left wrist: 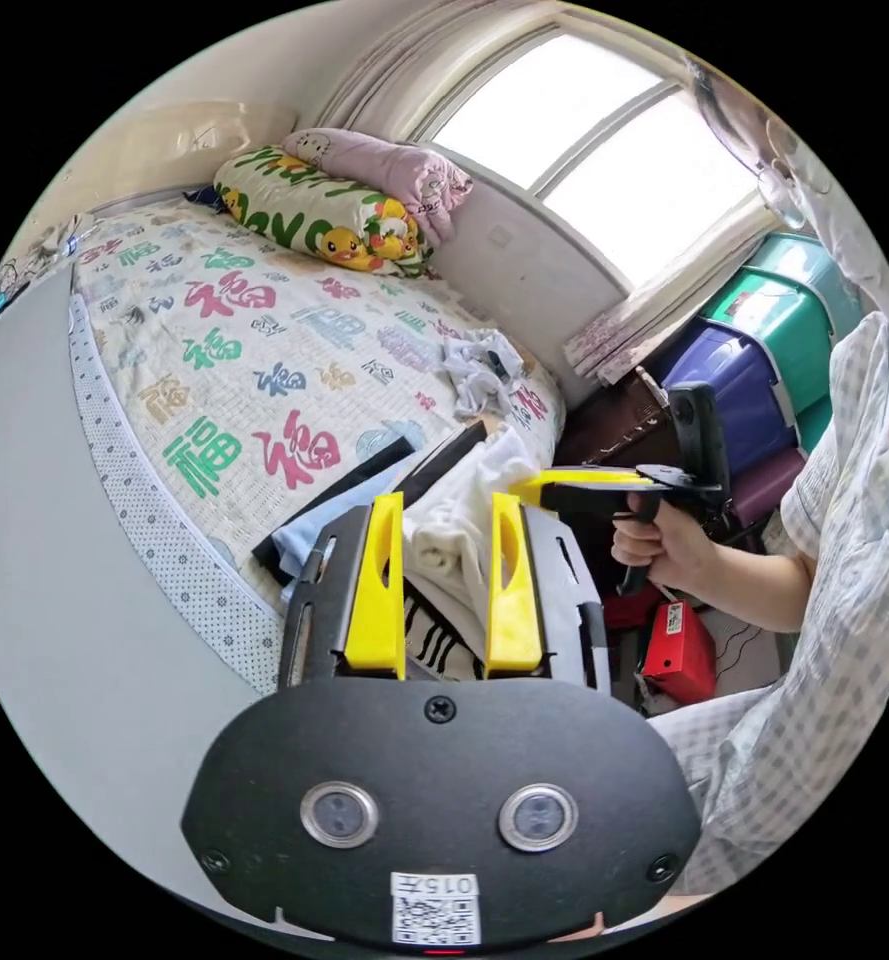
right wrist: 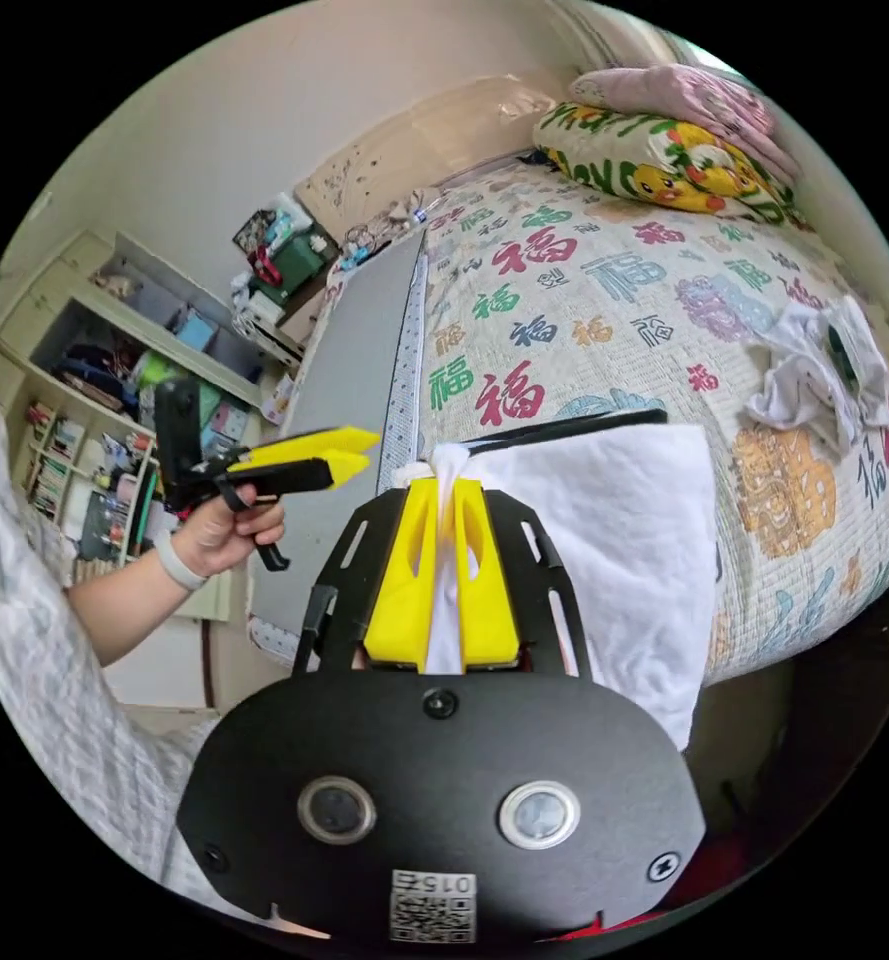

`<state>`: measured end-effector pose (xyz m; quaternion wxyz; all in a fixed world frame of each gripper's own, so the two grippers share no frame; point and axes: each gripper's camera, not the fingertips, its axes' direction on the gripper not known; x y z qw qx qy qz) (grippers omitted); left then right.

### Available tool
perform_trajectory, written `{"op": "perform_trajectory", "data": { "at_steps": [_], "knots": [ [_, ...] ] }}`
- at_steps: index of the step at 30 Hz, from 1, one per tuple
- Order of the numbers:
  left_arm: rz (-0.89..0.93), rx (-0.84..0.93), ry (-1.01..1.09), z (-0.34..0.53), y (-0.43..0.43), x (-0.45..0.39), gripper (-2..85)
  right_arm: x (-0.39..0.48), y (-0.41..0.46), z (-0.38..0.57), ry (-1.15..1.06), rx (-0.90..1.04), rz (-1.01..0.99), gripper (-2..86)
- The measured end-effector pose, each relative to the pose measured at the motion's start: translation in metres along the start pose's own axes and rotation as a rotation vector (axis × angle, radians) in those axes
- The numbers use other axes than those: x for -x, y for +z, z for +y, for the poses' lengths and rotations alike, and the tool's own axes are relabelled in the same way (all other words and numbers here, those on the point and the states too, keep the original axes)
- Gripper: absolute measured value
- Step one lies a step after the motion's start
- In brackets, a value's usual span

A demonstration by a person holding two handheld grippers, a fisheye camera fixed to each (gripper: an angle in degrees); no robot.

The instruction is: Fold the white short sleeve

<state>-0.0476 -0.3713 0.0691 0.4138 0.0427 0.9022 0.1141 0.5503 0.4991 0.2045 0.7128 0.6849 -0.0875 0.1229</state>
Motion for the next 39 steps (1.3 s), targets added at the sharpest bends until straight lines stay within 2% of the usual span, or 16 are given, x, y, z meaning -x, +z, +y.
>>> {"op": "perform_trajectory", "data": {
  "at_steps": [4, 9, 13, 16, 19, 25, 28, 30, 35, 37, 39],
  "knots": [
    [-0.011, 0.054, -0.036, -0.009, 0.018, -0.004, 12.2, -0.062, -0.02, 0.012, 0.093, -0.004, -0.06, 2.2],
    [-0.057, 0.074, 0.066, -0.032, 0.027, -0.026, 9.5, -0.11, -0.019, 0.021, 0.135, 0.001, -0.037, 1.9],
    [-0.106, 0.205, 0.031, -0.039, 0.045, -0.022, 9.1, -0.129, -0.01, 0.026, 0.159, -0.021, -0.05, 1.8],
    [-0.151, 0.177, 0.012, -0.034, 0.036, -0.016, 8.2, -0.141, -0.003, 0.028, 0.172, -0.029, -0.068, 1.7],
    [-0.121, 0.203, -0.029, -0.026, 0.038, -0.008, 6.7, -0.148, 0.004, 0.028, 0.157, -0.019, -0.07, 1.7],
    [-0.085, 0.131, -0.035, -0.011, 0.013, -0.005, 0.3, -0.15, -0.002, 0.023, 0.111, -0.034, -0.012, 1.3],
    [0.013, 0.06, -0.088, -0.001, -0.023, -0.006, -0.4, -0.145, -0.035, 0.011, 0.095, -0.108, -0.017, 1.1],
    [0.042, -0.045, -0.053, 0.006, -0.074, -0.022, -0.6, -0.133, -0.079, -0.004, 0.033, -0.204, -0.088, 0.9],
    [-0.074, -0.313, -0.133, 0.046, -0.223, 0.009, -0.7, -0.098, -0.144, -0.035, -0.071, -0.337, -0.123, 0.9],
    [-0.17, -0.371, -0.163, 0.071, -0.278, 0.024, -0.7, -0.079, -0.143, -0.045, -0.106, -0.328, -0.103, 0.9],
    [-0.272, -0.429, -0.172, 0.108, -0.34, 0.039, -0.7, -0.053, -0.129, -0.055, -0.132, -0.322, -0.164, 0.9]
  ]
}}
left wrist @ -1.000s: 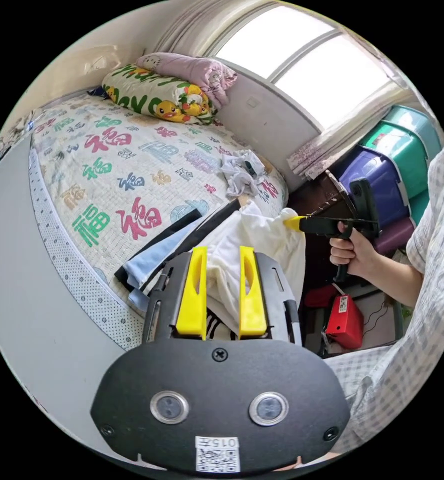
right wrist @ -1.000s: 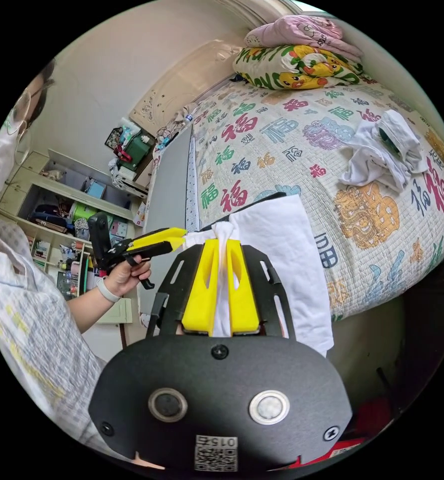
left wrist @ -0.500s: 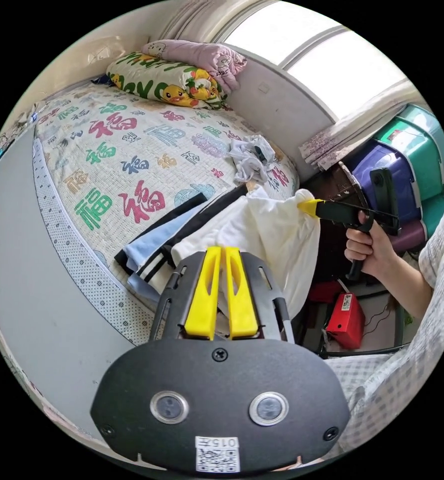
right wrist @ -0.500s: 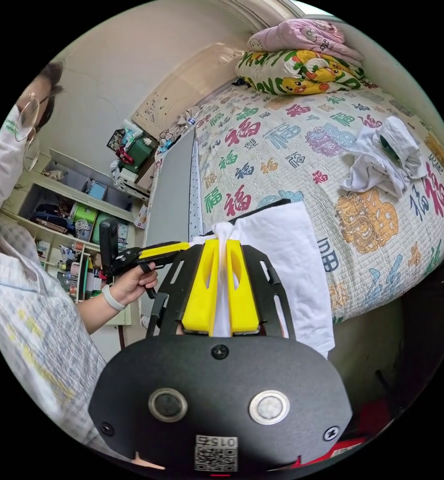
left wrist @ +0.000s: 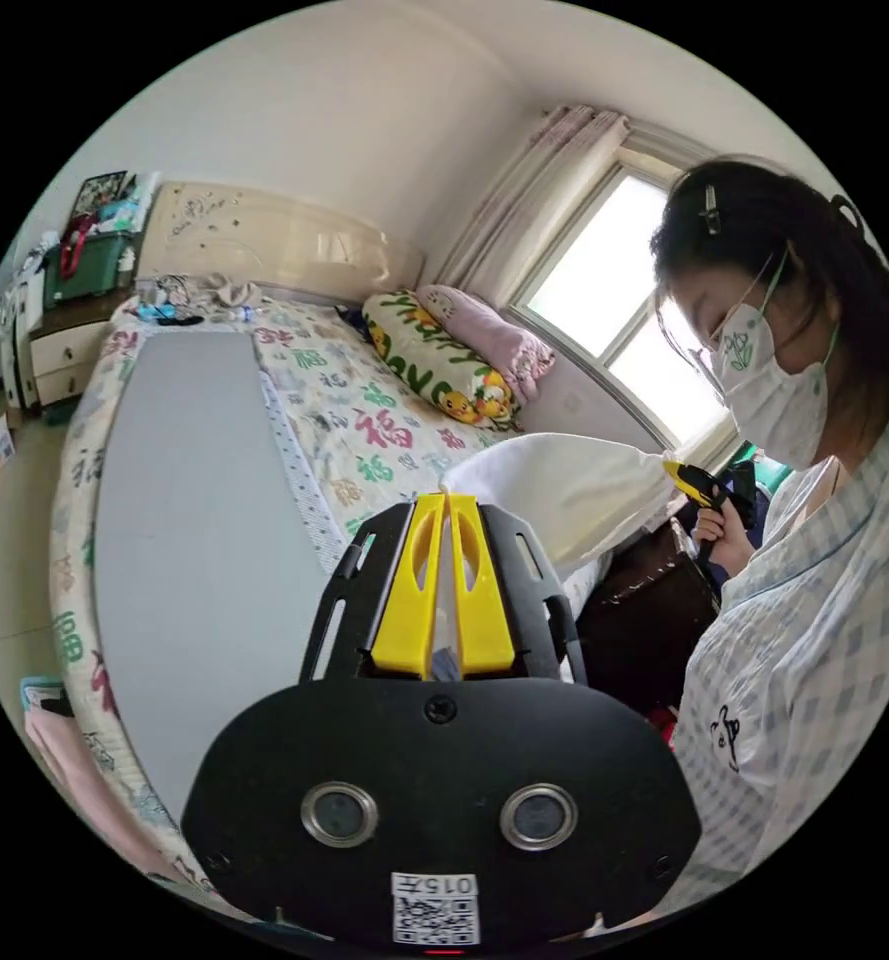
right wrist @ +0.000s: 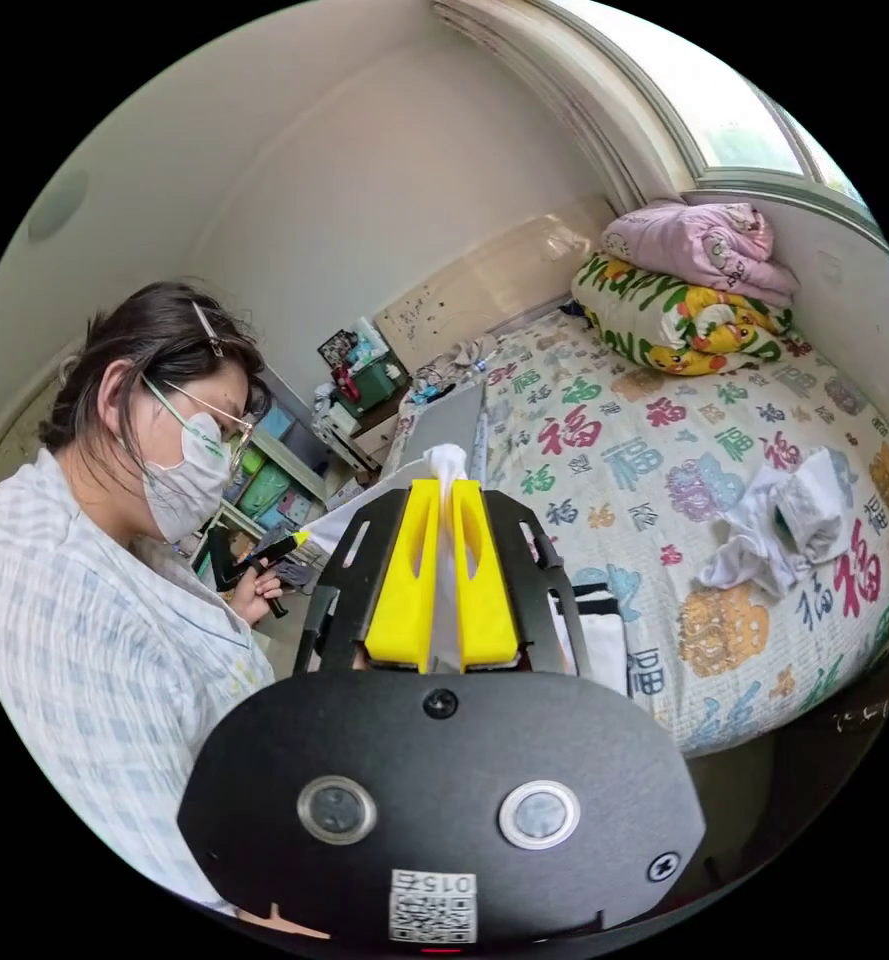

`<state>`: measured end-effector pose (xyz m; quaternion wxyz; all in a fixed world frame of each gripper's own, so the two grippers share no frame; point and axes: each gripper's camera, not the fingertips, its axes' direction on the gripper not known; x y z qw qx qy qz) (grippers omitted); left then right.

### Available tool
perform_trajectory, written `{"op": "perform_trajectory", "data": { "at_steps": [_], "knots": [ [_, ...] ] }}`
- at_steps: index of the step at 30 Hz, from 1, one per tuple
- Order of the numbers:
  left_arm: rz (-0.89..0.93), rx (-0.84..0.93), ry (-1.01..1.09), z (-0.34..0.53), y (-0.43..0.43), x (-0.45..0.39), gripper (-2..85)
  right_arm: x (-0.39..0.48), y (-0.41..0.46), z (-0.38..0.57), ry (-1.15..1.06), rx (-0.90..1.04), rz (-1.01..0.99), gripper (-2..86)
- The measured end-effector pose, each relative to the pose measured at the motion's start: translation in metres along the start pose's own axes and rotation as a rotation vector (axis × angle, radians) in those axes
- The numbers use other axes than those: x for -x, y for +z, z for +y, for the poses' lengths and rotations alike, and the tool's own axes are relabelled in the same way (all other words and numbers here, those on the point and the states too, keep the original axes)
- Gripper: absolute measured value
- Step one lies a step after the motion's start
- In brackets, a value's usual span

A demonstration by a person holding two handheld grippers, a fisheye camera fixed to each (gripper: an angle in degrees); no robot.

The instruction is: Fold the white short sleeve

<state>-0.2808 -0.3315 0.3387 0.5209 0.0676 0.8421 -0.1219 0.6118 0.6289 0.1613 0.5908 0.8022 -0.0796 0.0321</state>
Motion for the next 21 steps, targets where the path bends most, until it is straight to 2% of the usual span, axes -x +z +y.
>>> {"op": "perform_trajectory", "data": {
  "at_steps": [6, 12, 17, 21],
  "knots": [
    [-0.194, -0.062, 0.019, 0.037, -0.137, 0.059, -0.8, 0.063, 0.072, -0.001, 0.063, 0.007, -0.164, 0.8],
    [-0.212, -0.041, -0.134, 0.102, -0.252, 0.119, -0.8, 0.151, 0.137, 0.013, 0.056, 0.159, -0.223, 0.8],
    [-0.22, 0.055, -0.172, 0.141, -0.304, 0.148, -0.7, 0.209, 0.17, 0.025, 0.116, 0.273, -0.187, 0.8],
    [-0.184, 0.106, -0.225, 0.156, -0.288, 0.192, -0.7, 0.242, 0.213, 0.011, 0.119, 0.317, -0.125, 1.0]
  ]
}}
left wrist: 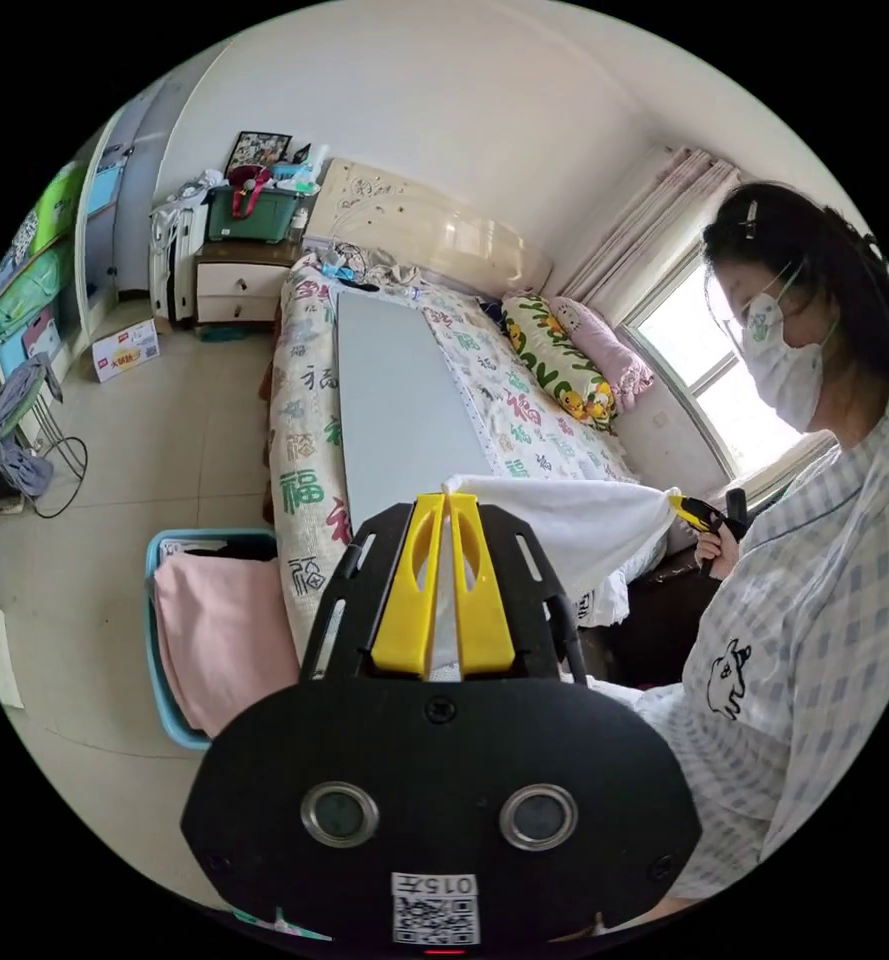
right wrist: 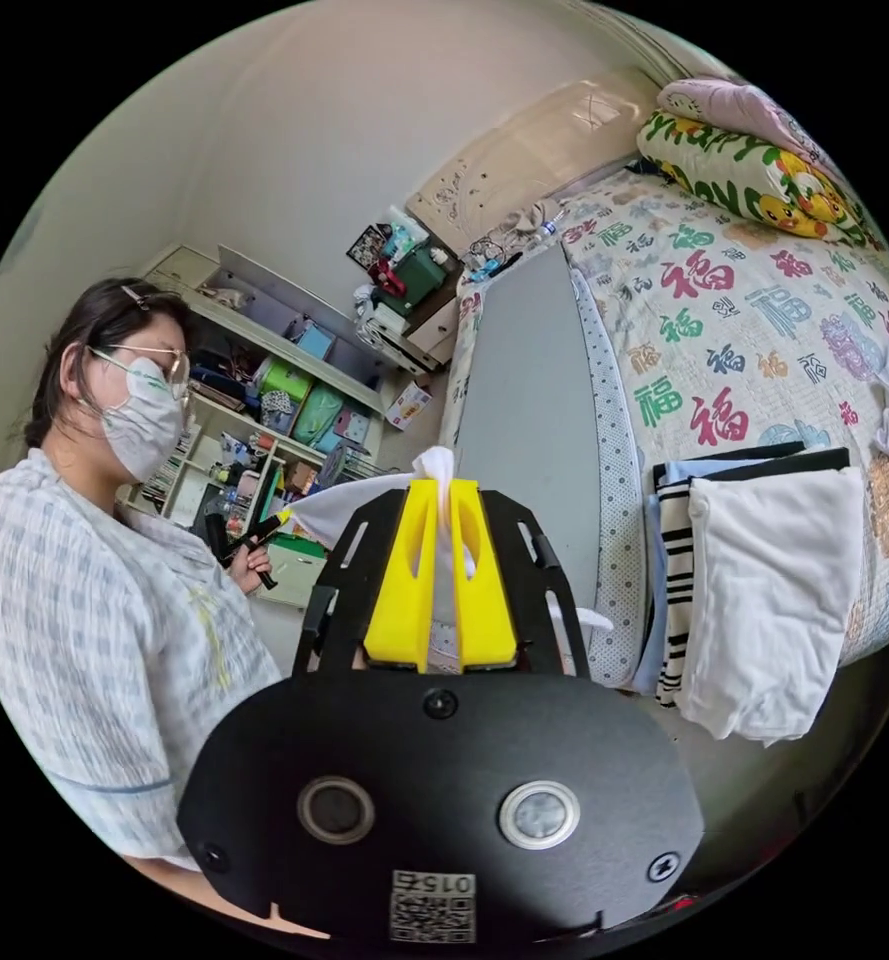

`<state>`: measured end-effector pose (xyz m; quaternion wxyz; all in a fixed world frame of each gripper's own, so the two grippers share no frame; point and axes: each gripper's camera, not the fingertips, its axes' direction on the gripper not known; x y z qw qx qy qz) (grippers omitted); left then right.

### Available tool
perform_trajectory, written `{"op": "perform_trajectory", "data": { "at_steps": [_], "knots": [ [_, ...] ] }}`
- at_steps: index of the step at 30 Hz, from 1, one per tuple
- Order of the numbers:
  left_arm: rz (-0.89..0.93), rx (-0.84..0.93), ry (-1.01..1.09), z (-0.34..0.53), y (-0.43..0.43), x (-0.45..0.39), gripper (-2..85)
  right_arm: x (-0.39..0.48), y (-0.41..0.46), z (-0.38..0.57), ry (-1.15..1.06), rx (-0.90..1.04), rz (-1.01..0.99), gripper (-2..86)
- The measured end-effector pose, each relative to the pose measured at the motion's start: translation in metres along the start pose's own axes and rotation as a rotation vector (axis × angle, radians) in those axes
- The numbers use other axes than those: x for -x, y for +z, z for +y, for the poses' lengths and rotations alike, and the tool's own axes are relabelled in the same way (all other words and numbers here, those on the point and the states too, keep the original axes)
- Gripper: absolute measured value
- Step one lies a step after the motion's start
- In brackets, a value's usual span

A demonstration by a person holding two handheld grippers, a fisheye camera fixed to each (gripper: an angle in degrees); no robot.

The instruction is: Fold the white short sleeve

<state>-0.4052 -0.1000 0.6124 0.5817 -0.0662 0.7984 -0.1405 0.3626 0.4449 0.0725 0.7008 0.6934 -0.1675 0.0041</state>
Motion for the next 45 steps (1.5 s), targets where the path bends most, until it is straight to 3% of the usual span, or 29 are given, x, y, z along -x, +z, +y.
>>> {"op": "perform_trajectory", "data": {
  "at_steps": [7, 12, 16, 19, 22, 24, 30, 38, 45],
  "knots": [
    [-0.029, 0.109, -0.055, 0.011, 0.191, 0.088, -0.5, -0.044, 0.15, -0.092, 0.026, 0.153, 0.242, 2.0],
    [-0.227, 0.235, -0.09, 0.0, 0.351, 0.116, 0.5, -0.079, 0.266, -0.166, 0.099, 0.273, 0.434, 0.7],
    [-0.241, 0.261, 0.036, -0.001, 0.352, 0.078, 3.4, -0.023, 0.263, -0.184, -0.124, 0.327, 0.438, 2.5],
    [-0.15, 0.357, 0.212, 0.028, 0.342, 0.019, 6.5, 0.049, 0.263, -0.158, -0.399, 0.512, 0.381, 5.2],
    [-0.002, 0.552, 0.373, 0.076, 0.358, -0.051, 11.4, 0.115, 0.277, -0.112, -0.659, 0.73, 0.322, 6.5],
    [0.207, 0.785, 0.517, 0.115, 0.394, -0.1, 12.8, 0.15, 0.296, -0.084, -0.83, 0.853, 0.311, 7.1],
    [0.179, 0.914, 0.772, 0.149, 0.463, -0.161, 12.1, 0.19, 0.341, -0.062, -1.117, 0.994, 0.313, 7.8],
    [0.006, 0.96, 0.916, 0.189, 0.505, -0.186, 3.8, 0.219, 0.355, -0.074, -1.206, 1.019, 0.36, 3.3],
    [0.026, 0.975, 0.707, 0.175, 0.506, -0.176, 0.5, 0.233, 0.342, -0.121, -0.941, 1.01, 0.298, -0.7]
  ]
}}
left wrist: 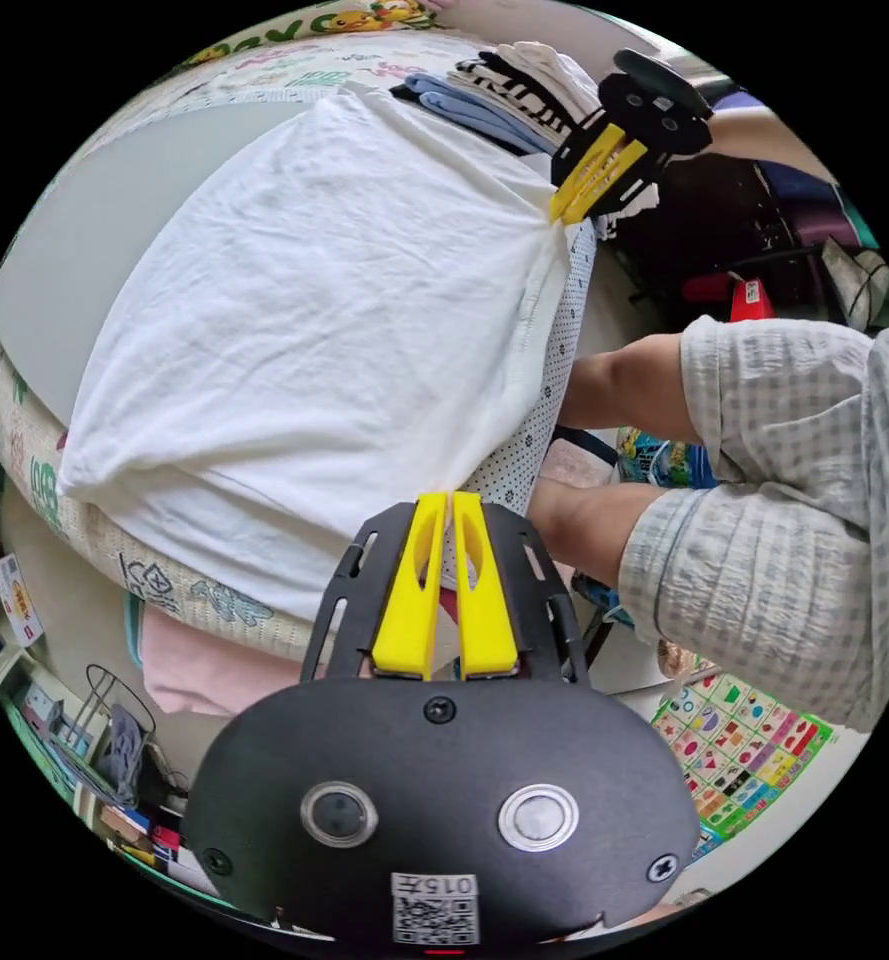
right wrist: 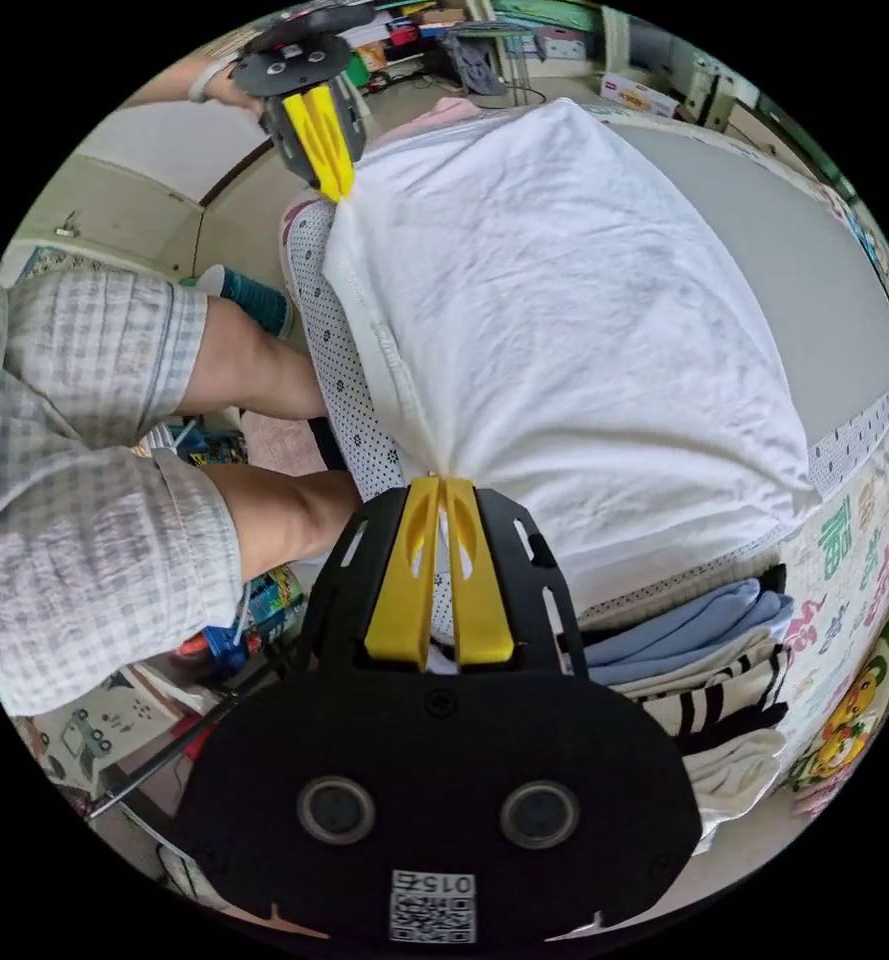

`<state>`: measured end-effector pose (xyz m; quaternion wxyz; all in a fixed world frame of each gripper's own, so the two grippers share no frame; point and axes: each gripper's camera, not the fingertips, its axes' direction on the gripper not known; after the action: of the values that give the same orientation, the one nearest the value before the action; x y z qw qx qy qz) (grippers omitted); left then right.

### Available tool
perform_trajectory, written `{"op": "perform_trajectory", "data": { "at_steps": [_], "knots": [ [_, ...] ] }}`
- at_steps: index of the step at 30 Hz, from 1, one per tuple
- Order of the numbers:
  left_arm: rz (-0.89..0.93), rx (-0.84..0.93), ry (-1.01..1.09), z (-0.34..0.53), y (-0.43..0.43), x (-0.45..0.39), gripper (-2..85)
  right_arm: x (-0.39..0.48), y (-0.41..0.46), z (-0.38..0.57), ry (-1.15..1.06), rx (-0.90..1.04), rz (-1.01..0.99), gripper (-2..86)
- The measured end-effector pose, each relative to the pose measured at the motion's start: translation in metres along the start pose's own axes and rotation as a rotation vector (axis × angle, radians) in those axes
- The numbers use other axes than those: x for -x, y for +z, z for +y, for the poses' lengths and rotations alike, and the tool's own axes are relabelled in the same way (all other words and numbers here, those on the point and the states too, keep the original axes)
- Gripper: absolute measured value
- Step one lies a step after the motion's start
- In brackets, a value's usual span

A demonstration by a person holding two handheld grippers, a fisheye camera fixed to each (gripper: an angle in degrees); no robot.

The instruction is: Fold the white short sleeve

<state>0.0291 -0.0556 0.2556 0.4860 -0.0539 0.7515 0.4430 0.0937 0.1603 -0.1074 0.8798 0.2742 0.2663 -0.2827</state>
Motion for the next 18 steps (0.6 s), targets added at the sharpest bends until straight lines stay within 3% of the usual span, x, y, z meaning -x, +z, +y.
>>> {"op": "perform_trajectory", "data": {
  "at_steps": [4, 7, 12, 16, 18],
  "knots": [
    [0.053, -0.104, -0.092, 0.011, -0.053, 0.031, 0.5, -0.039, -0.061, 0.005, 0.163, -0.1, -0.103, -0.8],
    [-0.046, -0.289, -0.163, 0.004, -0.128, 0.106, 0.8, -0.107, -0.13, -0.009, 0.237, -0.23, 0.006, -0.6],
    [-0.399, -0.754, -0.503, -0.017, -0.254, 0.238, 4.9, -0.261, -0.255, -0.044, 0.653, -0.657, 0.225, 1.6],
    [-0.307, -0.757, -0.624, 0.014, -0.22, 0.247, 9.3, -0.261, -0.231, -0.009, 0.778, -0.651, 0.121, 5.8],
    [-0.224, -0.646, -0.682, 0.055, -0.153, 0.227, 9.6, -0.228, -0.181, 0.026, 0.817, -0.495, 0.043, 6.9]
  ]
}}
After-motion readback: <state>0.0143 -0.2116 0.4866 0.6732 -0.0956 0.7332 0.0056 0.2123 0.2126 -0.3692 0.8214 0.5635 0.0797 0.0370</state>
